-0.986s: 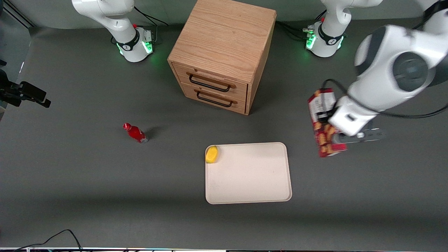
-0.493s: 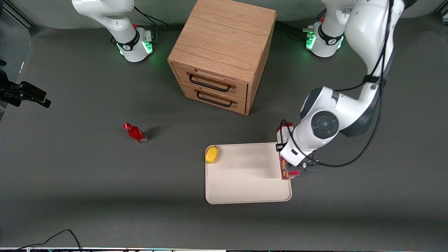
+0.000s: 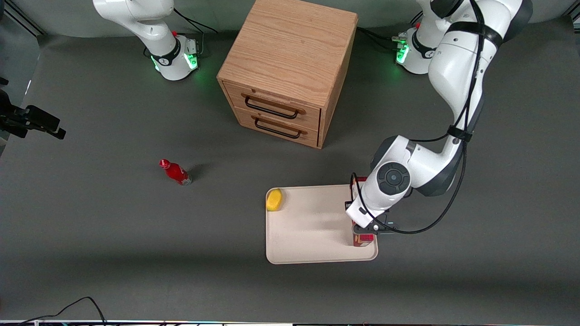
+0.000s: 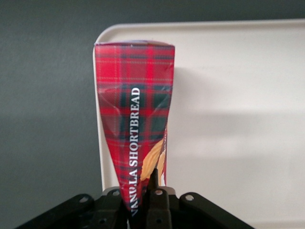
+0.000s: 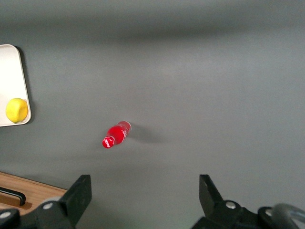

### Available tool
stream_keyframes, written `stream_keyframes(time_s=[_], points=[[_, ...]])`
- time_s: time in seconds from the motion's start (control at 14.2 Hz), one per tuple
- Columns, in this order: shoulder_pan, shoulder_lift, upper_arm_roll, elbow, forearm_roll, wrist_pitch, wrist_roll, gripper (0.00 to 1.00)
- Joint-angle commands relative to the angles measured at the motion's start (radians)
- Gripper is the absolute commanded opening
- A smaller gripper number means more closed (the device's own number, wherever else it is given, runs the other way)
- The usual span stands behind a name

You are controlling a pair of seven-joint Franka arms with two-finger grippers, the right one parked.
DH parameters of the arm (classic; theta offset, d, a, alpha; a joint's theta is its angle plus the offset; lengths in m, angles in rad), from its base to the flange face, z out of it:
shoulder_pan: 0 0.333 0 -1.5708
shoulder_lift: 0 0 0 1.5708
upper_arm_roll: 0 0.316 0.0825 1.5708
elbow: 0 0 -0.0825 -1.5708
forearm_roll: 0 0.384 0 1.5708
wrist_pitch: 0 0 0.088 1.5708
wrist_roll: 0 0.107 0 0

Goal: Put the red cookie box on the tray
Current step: 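Lower the box onto the tray and open the left gripper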

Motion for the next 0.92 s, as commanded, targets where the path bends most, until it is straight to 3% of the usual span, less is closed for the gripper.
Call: stream_keyframes(time_s=[0.0,0.07,0.14,0.21,0.49,0.63,0.7,0.85], points=[[-0.005,0.025,0.010,0.039,0.024,0.017,-0.017,0.00],[-0.002,0.031,0.013,0.044,0.027,0.018,-0.011,0.00],[0.001,0.038,0.013,0.050,0.036,0.017,-0.006,0.74],[0.006,0.032,0.013,0.050,0.042,0.015,-0.009,1.00],[0.023,-0.027,0.013,0.051,0.039,-0.116,-0.005,1.00],[0.048,-0.153,0.011,0.045,0.012,-0.297,0.029,1.00],[0.055,-0.221,0.024,0.047,-0.037,-0.390,0.081,1.00],[0.050,-0.374,0.146,0.042,-0.160,-0.522,0.240,1.00]])
